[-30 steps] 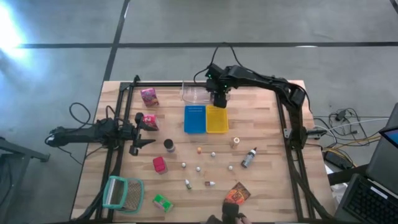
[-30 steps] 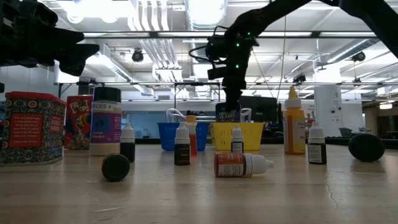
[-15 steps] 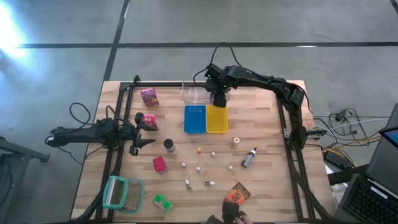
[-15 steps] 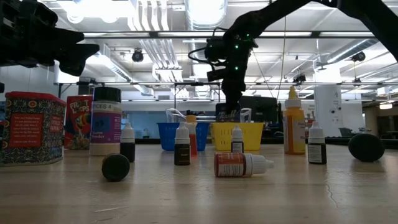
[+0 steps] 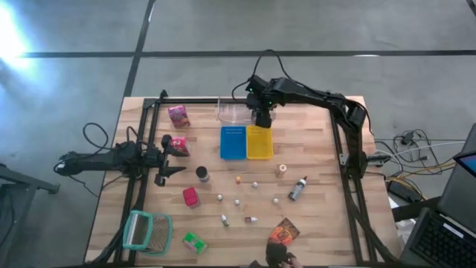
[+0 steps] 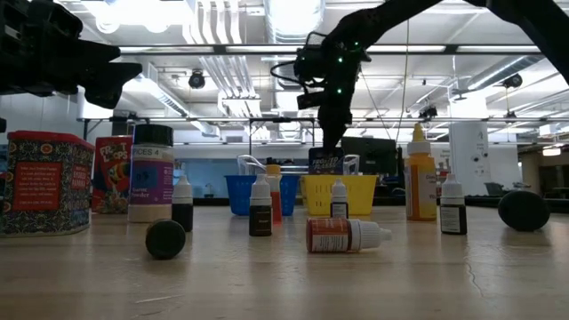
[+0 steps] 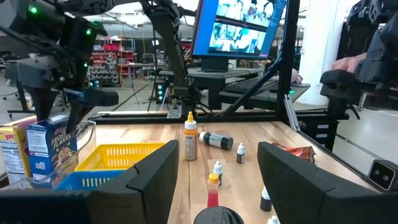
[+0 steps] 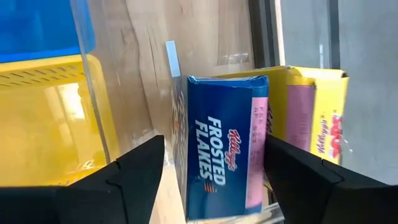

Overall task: Pick & Place Kitchen Items
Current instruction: Put the blue cereal box into the transparent bin, then put the green cereal box into the transparent bin

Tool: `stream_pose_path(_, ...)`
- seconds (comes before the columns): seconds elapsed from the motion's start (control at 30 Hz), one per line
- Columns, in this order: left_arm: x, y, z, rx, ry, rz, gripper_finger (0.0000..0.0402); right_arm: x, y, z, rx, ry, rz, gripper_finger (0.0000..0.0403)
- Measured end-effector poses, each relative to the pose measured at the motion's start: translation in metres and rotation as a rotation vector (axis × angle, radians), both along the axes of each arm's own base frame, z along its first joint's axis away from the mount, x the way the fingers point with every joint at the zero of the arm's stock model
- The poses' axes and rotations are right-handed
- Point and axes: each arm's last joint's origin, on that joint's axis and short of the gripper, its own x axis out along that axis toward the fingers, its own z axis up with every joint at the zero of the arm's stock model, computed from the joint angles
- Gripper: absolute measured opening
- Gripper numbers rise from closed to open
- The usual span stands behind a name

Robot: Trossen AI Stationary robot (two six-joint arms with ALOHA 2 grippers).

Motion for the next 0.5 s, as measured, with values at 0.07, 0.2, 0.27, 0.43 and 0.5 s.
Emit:
stream_pose_path(0.07, 0.000, 0.000, 0.000, 0.000, 0.000, 0.000, 0.0226, -0.002, 0.002, 0.008, -0.007, -0.016, -0.002, 0.0256)
stream_pose_path(0.2, 0.000, 0.000, 0.000, 0.000, 0.000, 0.000, 0.0226, -0.011, 0.013, 0.032, -0.025, -0.067, -0.011, 0.0242)
stream_pose_path(0.27, 0.000, 0.000, 0.000, 0.000, 0.000, 0.000, 0.0226, -0.017, 0.023, 0.049, -0.028, -0.099, -0.025, 0.0235)
stream_pose_path(0.43, 0.000, 0.000, 0.000, 0.000, 0.000, 0.000, 0.0226, -0.043, 0.049, 0.092, -0.018, -0.190, -0.094, 0.0217)
stream_pose_path(0.5, 0.000, 0.000, 0.000, 0.000, 0.000, 0.000, 0.0226, -0.057, 0.061, 0.109, 0.000, -0.224, -0.143, 0.0207)
